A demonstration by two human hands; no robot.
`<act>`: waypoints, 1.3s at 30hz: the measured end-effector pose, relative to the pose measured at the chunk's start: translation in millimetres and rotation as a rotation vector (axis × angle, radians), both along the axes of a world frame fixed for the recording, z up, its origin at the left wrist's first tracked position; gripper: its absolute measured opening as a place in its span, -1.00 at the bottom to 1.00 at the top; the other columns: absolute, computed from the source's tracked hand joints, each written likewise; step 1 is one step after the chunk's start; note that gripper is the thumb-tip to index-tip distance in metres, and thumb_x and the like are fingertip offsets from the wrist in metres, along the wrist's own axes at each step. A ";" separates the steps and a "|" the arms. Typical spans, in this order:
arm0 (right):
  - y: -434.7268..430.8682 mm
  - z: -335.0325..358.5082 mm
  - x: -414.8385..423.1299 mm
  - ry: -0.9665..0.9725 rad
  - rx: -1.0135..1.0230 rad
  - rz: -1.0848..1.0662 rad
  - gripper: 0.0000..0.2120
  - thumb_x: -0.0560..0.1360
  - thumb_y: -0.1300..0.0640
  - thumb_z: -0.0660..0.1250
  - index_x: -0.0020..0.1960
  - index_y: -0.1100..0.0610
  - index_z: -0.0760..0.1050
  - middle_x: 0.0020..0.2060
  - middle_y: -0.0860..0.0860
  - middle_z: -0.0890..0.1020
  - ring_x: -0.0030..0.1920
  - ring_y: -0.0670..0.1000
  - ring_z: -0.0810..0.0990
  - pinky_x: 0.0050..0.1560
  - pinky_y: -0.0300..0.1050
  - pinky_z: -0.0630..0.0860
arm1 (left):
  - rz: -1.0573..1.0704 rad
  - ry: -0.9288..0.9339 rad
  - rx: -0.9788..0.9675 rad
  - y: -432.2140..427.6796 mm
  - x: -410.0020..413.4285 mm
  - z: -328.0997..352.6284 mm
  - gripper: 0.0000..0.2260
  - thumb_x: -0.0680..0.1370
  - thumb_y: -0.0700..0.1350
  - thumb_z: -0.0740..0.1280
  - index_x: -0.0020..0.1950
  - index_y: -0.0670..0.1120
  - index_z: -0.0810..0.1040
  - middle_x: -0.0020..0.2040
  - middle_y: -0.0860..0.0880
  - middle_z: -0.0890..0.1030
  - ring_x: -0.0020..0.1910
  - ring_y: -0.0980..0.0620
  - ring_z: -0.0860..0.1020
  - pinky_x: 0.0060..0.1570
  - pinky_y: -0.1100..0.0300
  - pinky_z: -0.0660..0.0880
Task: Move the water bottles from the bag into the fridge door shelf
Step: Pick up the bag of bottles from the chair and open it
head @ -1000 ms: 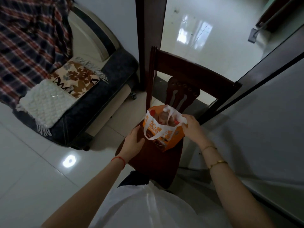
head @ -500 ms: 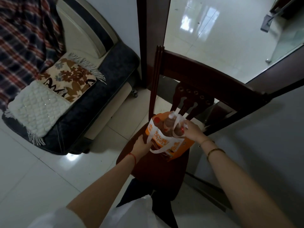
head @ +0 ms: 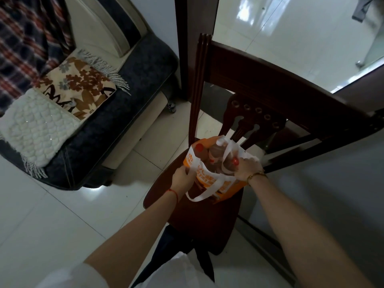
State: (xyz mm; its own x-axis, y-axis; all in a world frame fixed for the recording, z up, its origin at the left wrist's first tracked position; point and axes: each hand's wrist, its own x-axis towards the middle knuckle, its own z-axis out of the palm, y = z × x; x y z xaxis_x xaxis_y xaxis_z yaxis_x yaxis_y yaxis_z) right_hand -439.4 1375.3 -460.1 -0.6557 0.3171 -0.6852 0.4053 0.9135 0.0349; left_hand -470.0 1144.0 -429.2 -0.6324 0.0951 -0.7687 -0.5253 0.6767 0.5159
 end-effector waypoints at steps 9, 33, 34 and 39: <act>4.7 21.3 13.3 0.001 0.040 0.096 -0.45 0.50 -0.26 0.13 0.39 0.01 0.33 0.14 0.05 0.59 0.21 0.09 0.52 0.24 0.00 0.35 | 0.351 -0.118 0.215 -6.8 6.5 14.2 -0.89 0.58 -0.11 0.28 -0.05 -0.15 0.51 -0.23 -0.06 0.63 -0.29 0.02 0.65 -0.15 0.14 0.63; -22.3 79.3 57.8 0.469 -0.100 -0.056 -0.66 0.59 -0.02 0.21 -0.09 0.24 0.58 -0.19 0.13 0.47 -0.20 0.03 0.43 -0.17 -0.11 0.46 | 0.478 -0.006 0.288 -1.1 39.8 76.3 -0.77 0.57 -0.03 0.30 0.10 -0.12 0.62 -0.10 -0.09 0.63 -0.07 -0.04 0.64 0.13 0.02 0.60; -24.3 80.2 60.0 0.486 -0.116 -0.110 -0.66 0.59 0.00 0.20 -0.13 0.24 0.58 -0.20 0.13 0.50 -0.22 0.04 0.46 -0.21 -0.12 0.48 | 0.477 -0.008 0.298 -0.9 41.5 79.3 -0.77 0.58 -0.03 0.29 0.10 -0.14 0.62 -0.07 -0.13 0.64 -0.05 -0.07 0.65 0.08 0.04 0.62; -36.2 94.3 67.1 0.570 -0.272 -0.360 -0.61 0.61 0.05 0.17 -0.33 0.21 0.42 -0.43 0.10 0.44 -0.39 0.02 0.42 -0.41 -0.17 0.28 | 0.456 -0.002 0.316 1.0 47.8 96.7 -0.79 0.62 -0.07 0.21 -0.11 -0.10 0.58 -0.24 -0.07 0.53 -0.20 -0.03 0.57 -0.26 0.22 0.50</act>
State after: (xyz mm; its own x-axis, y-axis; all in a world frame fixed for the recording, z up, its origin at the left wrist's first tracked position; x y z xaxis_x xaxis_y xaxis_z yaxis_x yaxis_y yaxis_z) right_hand -372.4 1339.2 -365.9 -0.8215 0.4477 -0.3530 0.5698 0.6665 -0.4807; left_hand -422.2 1145.0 -332.5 -0.6617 0.0378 -0.7488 -0.7304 0.1928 0.6552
